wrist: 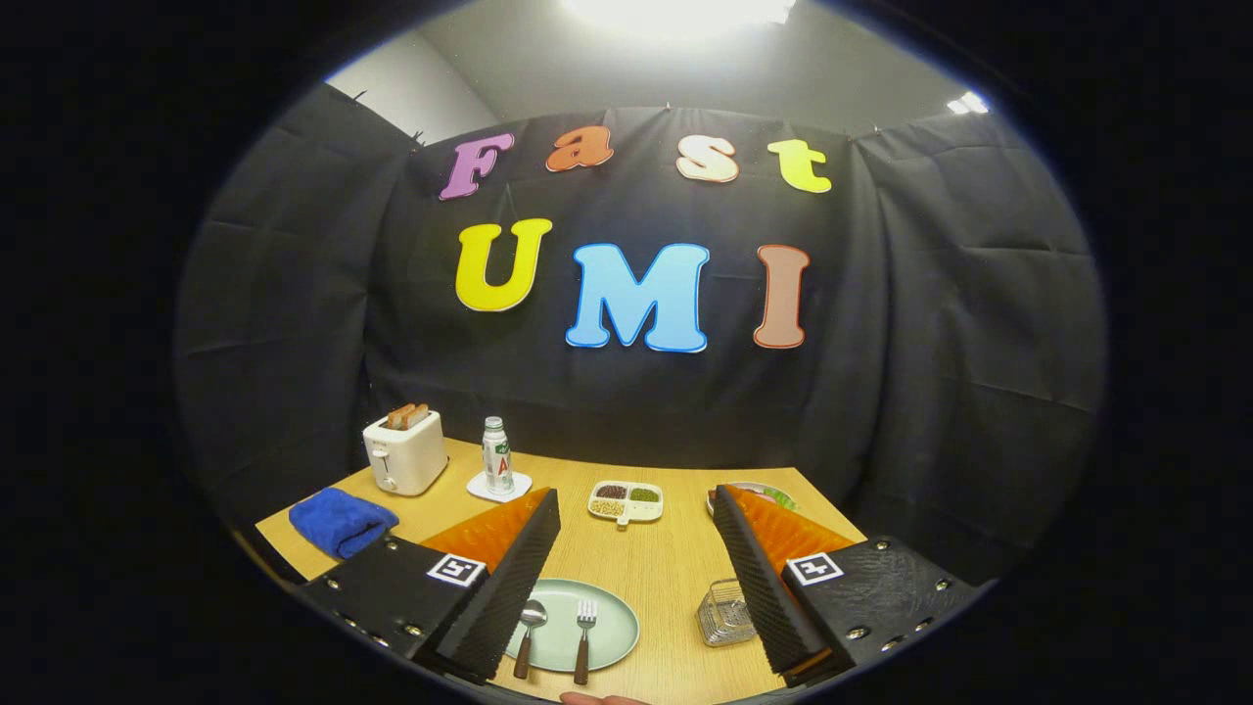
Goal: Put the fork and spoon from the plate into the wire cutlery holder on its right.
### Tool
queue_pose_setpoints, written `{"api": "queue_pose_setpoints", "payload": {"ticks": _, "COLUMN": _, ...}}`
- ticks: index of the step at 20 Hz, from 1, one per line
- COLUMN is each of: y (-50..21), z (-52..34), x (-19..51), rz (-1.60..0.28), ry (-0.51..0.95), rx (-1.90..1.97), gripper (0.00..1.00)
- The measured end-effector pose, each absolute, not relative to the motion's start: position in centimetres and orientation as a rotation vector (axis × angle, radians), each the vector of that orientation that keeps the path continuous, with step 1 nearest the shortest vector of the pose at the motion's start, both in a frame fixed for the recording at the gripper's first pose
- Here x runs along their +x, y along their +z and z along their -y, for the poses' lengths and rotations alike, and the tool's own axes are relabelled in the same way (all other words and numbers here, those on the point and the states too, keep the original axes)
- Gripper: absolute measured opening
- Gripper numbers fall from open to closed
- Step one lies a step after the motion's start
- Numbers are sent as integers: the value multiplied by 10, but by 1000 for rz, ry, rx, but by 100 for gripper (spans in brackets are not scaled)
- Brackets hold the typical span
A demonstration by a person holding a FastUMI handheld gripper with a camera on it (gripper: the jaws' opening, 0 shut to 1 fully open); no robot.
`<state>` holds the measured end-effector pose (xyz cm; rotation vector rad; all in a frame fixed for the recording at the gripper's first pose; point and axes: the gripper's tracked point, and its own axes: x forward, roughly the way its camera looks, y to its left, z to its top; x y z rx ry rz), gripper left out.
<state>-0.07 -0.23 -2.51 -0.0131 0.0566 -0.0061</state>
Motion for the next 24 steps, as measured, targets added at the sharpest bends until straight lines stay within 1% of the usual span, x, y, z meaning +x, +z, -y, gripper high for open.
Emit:
{"api": "queue_pose_setpoints", "payload": {"ticks": 3, "y": -44, "z": -5, "x": 0, "rz": -111, "ry": 19, "rx": -29, "gripper": 96}}
{"api": "queue_pose_setpoints", "payload": {"ticks": 9, "y": -102, "z": -10, "x": 4, "rz": -293, "ry": 65, "rx": -56, "gripper": 96}}
{"api": "queue_pose_setpoints", "payload": {"ticks": 13, "y": -156, "z": -13, "x": 1, "rz": -466, "ry": 92, "rx": -73, "gripper": 96}}
{"api": "queue_pose_setpoints", "payload": {"ticks": 18, "y": -222, "z": -26, "x": -10, "rz": -686, "ry": 162, "rx": -84, "gripper": 97}}
{"api": "queue_pose_setpoints", "payload": {"ticks": 24, "y": -276, "z": -20, "x": -15, "rz": -872, "ry": 164, "rx": -110, "gripper": 96}}
